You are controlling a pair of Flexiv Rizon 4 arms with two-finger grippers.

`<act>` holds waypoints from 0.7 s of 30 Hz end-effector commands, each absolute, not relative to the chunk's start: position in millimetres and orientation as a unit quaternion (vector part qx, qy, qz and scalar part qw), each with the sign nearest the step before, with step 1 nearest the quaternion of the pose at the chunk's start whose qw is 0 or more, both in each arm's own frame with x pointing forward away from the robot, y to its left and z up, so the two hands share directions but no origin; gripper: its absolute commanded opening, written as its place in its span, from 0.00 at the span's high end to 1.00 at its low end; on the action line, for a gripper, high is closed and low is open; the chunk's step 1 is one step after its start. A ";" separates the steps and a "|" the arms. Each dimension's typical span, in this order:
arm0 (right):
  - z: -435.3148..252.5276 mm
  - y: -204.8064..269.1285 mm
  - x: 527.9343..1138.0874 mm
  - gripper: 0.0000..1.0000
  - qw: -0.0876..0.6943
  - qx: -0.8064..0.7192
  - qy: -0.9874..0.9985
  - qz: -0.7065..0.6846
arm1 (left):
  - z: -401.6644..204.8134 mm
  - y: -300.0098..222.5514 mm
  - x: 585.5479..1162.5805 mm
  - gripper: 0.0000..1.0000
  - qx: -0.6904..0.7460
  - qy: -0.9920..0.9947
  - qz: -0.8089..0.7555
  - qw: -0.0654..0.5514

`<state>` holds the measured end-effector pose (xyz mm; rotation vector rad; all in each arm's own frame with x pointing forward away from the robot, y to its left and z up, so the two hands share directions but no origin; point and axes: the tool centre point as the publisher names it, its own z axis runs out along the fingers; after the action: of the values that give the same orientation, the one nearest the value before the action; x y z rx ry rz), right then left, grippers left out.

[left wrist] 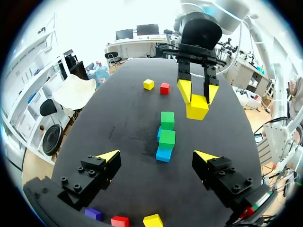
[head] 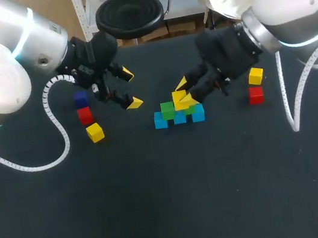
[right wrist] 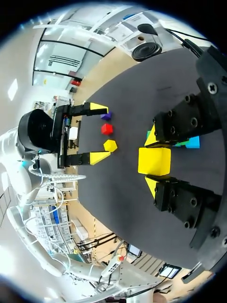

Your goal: Place the blue cubes, place green cubes on the blue cubes, place the yellow cubes on the green cubes, then place the red cubes on the yellow cubes, and place purple cube on the red cubes.

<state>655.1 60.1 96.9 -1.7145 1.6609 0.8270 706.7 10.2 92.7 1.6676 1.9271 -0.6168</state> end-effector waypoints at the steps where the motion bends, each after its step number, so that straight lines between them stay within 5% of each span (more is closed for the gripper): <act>1: 94.4 63.0 656.6 1.00 0.292 -0.646 0.633 0.310 | 91.9 11.5 706.0 0.00 0.615 0.709 -0.229 0.260; 21: 82.7 57.7 661.3 1.00 0.285 -0.652 0.625 0.322 | 91.9 11.5 706.0 0.00 0.615 0.709 -0.229 0.260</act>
<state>657.2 57.2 85.1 -1.7438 1.6809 0.8493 706.7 10.2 92.8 1.6676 1.9271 -0.6168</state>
